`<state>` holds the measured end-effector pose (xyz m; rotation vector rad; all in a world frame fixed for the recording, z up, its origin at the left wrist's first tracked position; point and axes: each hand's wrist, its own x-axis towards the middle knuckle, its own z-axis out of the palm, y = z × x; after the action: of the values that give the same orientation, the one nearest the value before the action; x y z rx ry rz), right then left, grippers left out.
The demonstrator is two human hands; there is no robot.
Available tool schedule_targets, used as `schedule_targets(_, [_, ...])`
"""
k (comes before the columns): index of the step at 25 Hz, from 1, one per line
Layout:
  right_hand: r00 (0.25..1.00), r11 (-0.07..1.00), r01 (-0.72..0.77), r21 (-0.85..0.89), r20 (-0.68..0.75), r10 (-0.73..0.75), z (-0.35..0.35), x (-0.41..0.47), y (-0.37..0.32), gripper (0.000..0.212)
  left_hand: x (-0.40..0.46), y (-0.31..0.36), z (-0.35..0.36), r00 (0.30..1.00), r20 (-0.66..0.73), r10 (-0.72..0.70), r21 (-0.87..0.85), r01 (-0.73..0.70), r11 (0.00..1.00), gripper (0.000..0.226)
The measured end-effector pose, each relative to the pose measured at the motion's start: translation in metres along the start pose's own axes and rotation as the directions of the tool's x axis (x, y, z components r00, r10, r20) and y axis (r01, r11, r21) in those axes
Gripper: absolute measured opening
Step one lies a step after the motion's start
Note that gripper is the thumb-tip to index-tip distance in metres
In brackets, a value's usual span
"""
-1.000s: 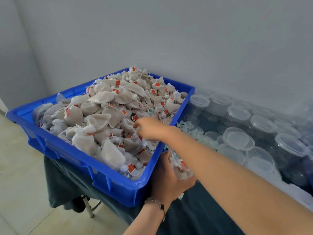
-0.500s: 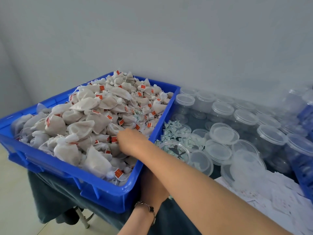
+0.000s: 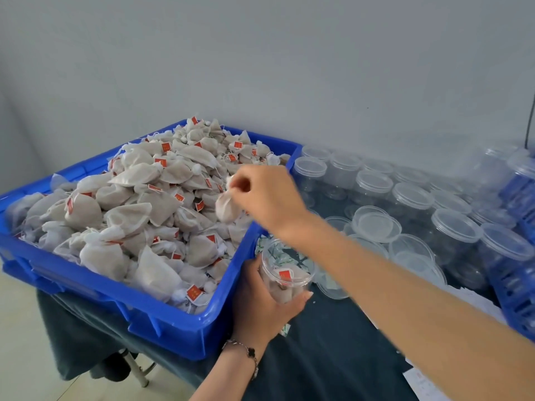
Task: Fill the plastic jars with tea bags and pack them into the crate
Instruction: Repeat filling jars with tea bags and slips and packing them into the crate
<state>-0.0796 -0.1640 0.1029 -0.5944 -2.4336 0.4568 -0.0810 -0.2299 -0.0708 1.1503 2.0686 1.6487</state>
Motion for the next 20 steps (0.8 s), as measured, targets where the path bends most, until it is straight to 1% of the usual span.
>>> schedule_targets(1, [1.000,1.000,0.002,0.024,-0.016,-0.002,-0.021,-0.001,0.004,0.007,-0.001,0.003,0.000,1.000,0.004,0.007,-0.010,-0.007,1.000,0.096])
schedule_targets(2, [1.000,0.999,0.005,0.043,-0.001,-0.004,-0.039,-0.003,0.007,0.005,-0.002,0.002,0.000,1.000,0.009,0.025,-0.009,-0.025,1.000,0.097])
schedule_targets(3, [0.999,0.998,0.007,0.055,0.046,-0.010,-0.054,-0.006,0.012,0.005,-0.003,-0.001,0.001,0.999,0.004,0.039,0.005,-0.039,0.999,0.098])
schedule_targets(5, [0.974,1.000,0.008,-0.006,0.227,-0.007,-0.068,-0.016,0.022,0.006,-0.006,0.000,-0.001,0.999,-0.001,0.039,0.024,-0.039,0.999,0.098])
schedule_targets(6, [0.938,0.998,0.014,-0.060,0.346,0.007,-0.068,-0.024,0.027,0.007,-0.007,0.002,-0.001,0.999,-0.005,0.039,0.031,-0.039,0.999,0.099])
schedule_targets(7, [0.897,0.997,0.005,-0.078,0.440,0.030,-0.066,-0.033,0.034,0.007,-0.007,0.002,-0.001,0.999,-0.008,0.049,0.041,-0.048,0.998,0.100])
schedule_targets(8, [0.883,0.998,-0.031,-0.049,0.466,0.051,-0.062,-0.041,0.044,0.009,-0.007,0.004,-0.002,0.998,-0.012,0.057,0.051,-0.056,0.997,0.101])
schedule_targets(9, [0.907,0.994,-0.104,0.020,0.413,0.086,-0.057,-0.048,0.056,0.011,-0.007,0.002,-0.002,0.998,-0.011,0.061,0.057,-0.061,0.997,0.100])
schedule_targets(10, [0.940,0.976,-0.195,0.095,0.302,0.158,-0.052,-0.052,0.071,0.013,-0.006,0.002,-0.002,0.998,-0.008,0.063,0.063,-0.063,0.996,0.099])
schedule_targets(11, [0.944,0.949,-0.288,0.128,0.206,0.258,-0.046,-0.055,0.087,0.015,-0.006,0.002,-0.002,0.998,-0.009,0.062,0.071,-0.061,0.996,0.099])
schedule_targets(12, [0.923,0.926,-0.363,0.101,0.177,0.343,-0.038,-0.058,0.101,0.014,-0.006,0.002,-0.002,0.998,-0.010,0.060,0.080,-0.059,0.995,0.098])
schedule_targets(13, [0.896,0.915,-0.403,0.030,0.215,0.388,-0.029,-0.060,0.114,0.013,-0.006,0.001,-0.001,0.998,-0.013,0.057,0.087,-0.056,0.995,0.098])
schedule_targets(14, [0.874,0.919,-0.391,-0.051,0.292,0.388,-0.017,-0.062,0.126,0.013,-0.007,0.003,-0.002,0.998,-0.016,0.055,0.087,-0.053,0.995,0.099])
schedule_targets(16, [0.830,0.943,-0.266,-0.199,0.450,0.329,0.005,-0.062,0.139,0.010,-0.006,0.004,-0.003,0.999,-0.016,0.051,0.078,-0.050,0.996,0.100])
schedule_targets(18, [0.786,0.940,-0.133,-0.315,0.544,0.293,0.018,-0.055,0.143,0.013,-0.006,0.005,-0.003,0.999,-0.011,0.052,0.076,-0.051,0.996,0.101])
schedule_targets(20, [0.740,0.926,-0.042,-0.375,0.611,0.281,0.027,-0.047,0.147,0.015,-0.006,0.005,-0.003,0.999,-0.008,0.042,0.078,-0.042,0.996,0.102])
